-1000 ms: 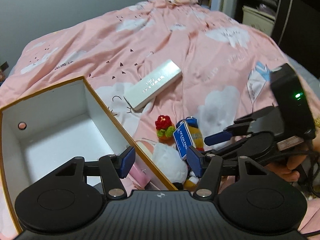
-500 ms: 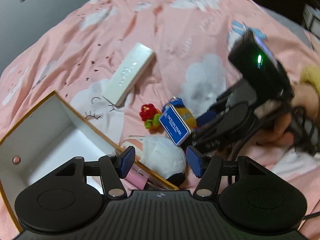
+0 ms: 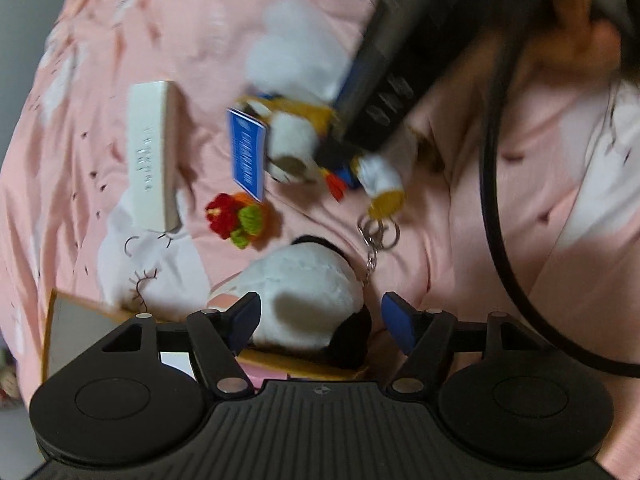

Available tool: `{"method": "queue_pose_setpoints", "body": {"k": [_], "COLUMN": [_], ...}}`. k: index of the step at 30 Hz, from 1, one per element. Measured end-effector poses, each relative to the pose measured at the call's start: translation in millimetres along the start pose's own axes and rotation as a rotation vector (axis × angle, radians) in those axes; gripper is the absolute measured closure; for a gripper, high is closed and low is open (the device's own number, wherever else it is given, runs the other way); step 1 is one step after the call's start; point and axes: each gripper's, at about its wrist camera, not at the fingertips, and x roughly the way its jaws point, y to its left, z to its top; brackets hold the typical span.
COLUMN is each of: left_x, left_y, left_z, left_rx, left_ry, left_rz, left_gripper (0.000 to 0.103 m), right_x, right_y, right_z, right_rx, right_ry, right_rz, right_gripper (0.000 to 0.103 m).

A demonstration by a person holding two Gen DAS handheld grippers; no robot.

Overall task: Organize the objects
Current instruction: 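Grasp the panda plush with the left tool while the right tool grasps the brown dog plush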

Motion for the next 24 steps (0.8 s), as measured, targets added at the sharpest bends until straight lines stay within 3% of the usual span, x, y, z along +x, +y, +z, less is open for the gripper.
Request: {"method": "queue_pose_setpoints", "body": {"k": [8, 12, 18, 20, 24], "left_x": [41, 55, 69, 72, 70], "left_y": [-37, -40, -31, -24, -10], "left_z": [5, 4, 4, 5, 3], "left_rx": [0.318, 0.411, 0.439, 0.422, 0.373], "left_ry": [0.167, 0.222, 0.231, 0.216, 0.175], "left_rz": [0.156, 0.181, 0.219, 0.250, 0.245], "left_gripper": [0.013, 0.009, 0.009, 0.019, 0.021], "right_x": [-2, -2, -2, -2, -1], "right_y": [-21, -27, -30, -31, -31], "right_z": [-4, -5, -7, -7, -6], "right_rx": [0.075, 0.096, 0.105, 0.107, 0.109], "right_ry": [-0.002, -0.004, -0.006, -0.007, -0.007], "right_rz": [0.054, 0.077, 0.092, 0.097, 0.101], "right_gripper": [0.069, 0.069, 0.069, 0.069, 0.069]}}
